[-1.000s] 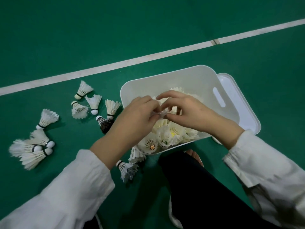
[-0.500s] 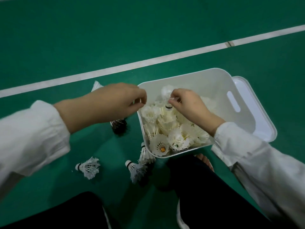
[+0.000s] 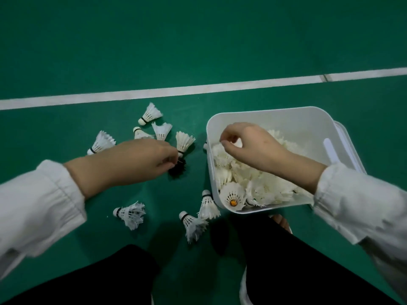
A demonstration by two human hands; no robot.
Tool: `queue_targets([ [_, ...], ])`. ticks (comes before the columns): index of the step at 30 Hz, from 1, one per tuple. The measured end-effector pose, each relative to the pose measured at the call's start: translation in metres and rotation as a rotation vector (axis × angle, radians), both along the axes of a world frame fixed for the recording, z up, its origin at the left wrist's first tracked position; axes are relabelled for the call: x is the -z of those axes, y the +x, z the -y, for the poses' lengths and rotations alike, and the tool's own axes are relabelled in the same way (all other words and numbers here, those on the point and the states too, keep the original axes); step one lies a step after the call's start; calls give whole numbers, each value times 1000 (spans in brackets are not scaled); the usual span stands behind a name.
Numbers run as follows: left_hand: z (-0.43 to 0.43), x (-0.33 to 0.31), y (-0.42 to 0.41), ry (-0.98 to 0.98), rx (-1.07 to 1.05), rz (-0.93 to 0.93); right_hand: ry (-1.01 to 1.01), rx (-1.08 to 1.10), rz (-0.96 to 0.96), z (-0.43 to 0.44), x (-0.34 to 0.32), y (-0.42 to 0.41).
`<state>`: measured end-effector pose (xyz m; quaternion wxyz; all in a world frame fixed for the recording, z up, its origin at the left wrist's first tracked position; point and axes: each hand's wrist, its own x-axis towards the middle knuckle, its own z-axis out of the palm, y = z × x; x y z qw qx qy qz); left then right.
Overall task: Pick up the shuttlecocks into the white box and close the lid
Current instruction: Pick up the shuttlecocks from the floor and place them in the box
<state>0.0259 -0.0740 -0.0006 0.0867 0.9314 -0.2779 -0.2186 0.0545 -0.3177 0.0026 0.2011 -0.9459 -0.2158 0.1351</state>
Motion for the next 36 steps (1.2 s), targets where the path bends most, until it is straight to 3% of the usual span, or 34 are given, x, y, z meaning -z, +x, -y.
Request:
queue_targets([
  [3,-22,12,-16,-36,-90,-12,8,-178,-52,-38,-11,-11],
  [7,-57,51,-58,-33,-213,-69,-84,-394,-174,-93,27,-49],
  [11,-83,105,-114,103,-139,-184,-412,-662,-197,-111,83,-97],
  [15,-101,136,-141,154,10,-33,-680,-841,-287,-101,116,-116],
  [18,-102,144,-139,141,1,75,-699,-885,-272,-98,131,-117],
  [22,-100,145,-126,132,-12,212,-512,-732,-261,-115,138,-107],
  [28,-103,145,-110,133,-161,128,-145,-205,-331,-153,142,-77],
  [31,-108,148,-107,-26,-548,43,-19,-3,-319,-165,143,-70],
  [36,-136,144,-114,-454,-1175,-46,-38,11,-303,-175,155,-70],
])
